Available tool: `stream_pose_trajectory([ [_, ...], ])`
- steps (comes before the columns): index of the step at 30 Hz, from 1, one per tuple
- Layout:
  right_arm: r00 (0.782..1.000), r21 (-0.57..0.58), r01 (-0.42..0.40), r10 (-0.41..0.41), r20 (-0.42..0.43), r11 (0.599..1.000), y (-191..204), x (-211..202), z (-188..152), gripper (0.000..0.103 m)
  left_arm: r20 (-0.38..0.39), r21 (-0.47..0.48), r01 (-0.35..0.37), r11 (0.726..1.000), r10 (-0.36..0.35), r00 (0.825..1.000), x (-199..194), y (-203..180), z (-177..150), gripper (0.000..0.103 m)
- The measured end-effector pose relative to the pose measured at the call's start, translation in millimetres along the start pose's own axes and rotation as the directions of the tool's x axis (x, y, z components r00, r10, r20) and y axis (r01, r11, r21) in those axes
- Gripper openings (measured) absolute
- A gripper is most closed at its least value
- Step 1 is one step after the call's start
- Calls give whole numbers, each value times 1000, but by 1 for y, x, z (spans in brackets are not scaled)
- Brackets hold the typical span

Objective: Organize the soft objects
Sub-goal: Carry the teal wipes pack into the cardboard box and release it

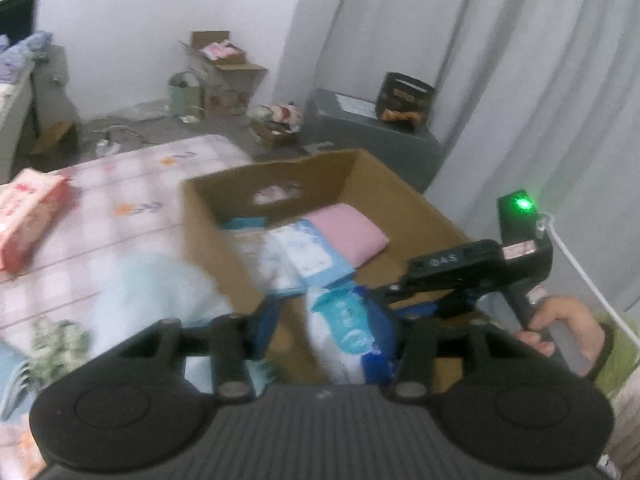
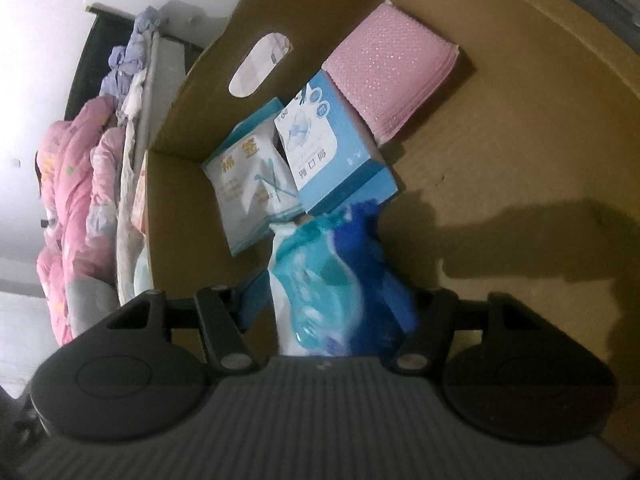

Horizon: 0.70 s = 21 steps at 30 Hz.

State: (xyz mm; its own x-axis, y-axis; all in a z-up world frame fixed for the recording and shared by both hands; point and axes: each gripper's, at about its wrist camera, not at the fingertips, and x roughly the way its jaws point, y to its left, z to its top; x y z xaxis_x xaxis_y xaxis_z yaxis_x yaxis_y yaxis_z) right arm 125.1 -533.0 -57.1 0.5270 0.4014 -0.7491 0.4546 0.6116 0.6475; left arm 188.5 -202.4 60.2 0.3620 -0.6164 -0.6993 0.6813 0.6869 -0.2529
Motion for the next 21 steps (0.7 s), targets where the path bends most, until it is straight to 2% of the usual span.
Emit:
stream_pose_trajectory([
  [5,995,-85,83,-87,-39,993,11,8,-6,62,20,-36,-82,996,83,996,-36,29,-19,52],
  [7,992,-99,92,-100,-76,991,13,17,-10,54,25,-52,-118,992,119,993,-50,39,-30,52],
  [9,988,-135,116,-128,-87,984,17,25,-14,52,29,-68,-145,987,147,989,-62,48,-42,52],
  [13,989,-189,93,-112,-92,978,33,36,-12,39,43,-139,-171,975,179,983,-83,67,-65,52],
  [15,988,-249,109,-133,-82,962,46,42,-11,39,55,-163,-187,969,198,979,-90,74,-75,53],
  [21,985,-301,123,-153,-77,946,62,57,-4,42,71,-222,-237,946,258,964,-106,90,-96,56],
])
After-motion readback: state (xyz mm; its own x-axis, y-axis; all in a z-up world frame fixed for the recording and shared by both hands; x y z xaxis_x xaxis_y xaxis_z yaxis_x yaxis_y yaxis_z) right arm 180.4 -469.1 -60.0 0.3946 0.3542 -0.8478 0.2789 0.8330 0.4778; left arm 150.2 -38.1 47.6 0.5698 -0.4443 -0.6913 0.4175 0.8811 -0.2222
